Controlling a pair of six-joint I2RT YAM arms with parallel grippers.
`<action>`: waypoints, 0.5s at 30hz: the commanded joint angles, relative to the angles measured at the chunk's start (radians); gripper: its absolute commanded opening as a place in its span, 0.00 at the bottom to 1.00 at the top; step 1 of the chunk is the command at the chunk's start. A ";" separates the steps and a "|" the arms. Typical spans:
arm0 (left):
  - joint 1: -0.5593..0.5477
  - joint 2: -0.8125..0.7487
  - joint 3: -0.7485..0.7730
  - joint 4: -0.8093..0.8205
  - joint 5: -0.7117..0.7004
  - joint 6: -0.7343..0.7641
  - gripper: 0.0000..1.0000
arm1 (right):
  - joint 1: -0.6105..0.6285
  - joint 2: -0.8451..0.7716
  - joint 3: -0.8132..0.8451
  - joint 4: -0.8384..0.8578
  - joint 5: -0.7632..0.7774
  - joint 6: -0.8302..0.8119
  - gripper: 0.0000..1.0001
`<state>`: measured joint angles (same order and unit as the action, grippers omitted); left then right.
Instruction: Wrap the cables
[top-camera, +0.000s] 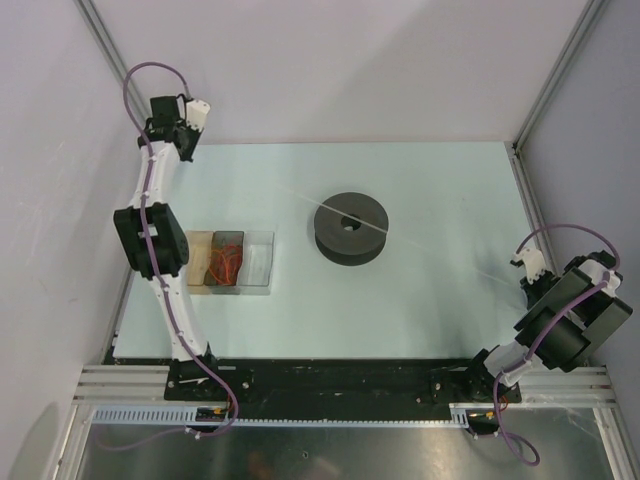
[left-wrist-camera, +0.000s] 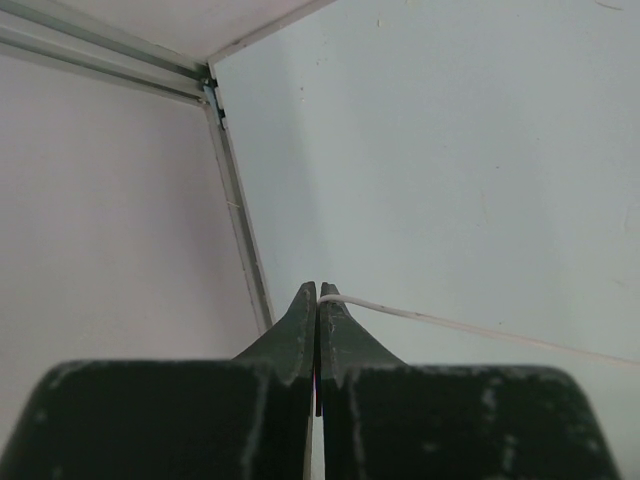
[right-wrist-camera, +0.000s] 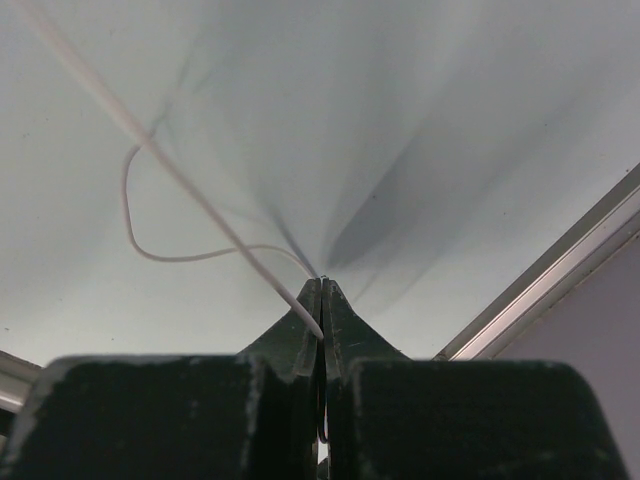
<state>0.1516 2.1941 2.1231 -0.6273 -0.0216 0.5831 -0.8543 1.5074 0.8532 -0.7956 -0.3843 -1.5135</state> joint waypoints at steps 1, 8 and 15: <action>0.062 0.013 0.053 0.067 -0.094 -0.029 0.00 | -0.037 0.001 0.032 0.029 0.056 -0.040 0.00; 0.086 0.029 0.056 0.053 -0.127 -0.134 0.00 | -0.036 -0.005 0.032 0.006 0.034 -0.036 0.00; 0.126 0.034 0.056 -0.007 -0.073 -0.331 0.00 | -0.027 -0.018 0.032 -0.017 0.021 -0.041 0.00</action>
<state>0.1993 2.2299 2.1231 -0.6678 -0.0357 0.3920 -0.8642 1.5074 0.8532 -0.8295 -0.4084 -1.5311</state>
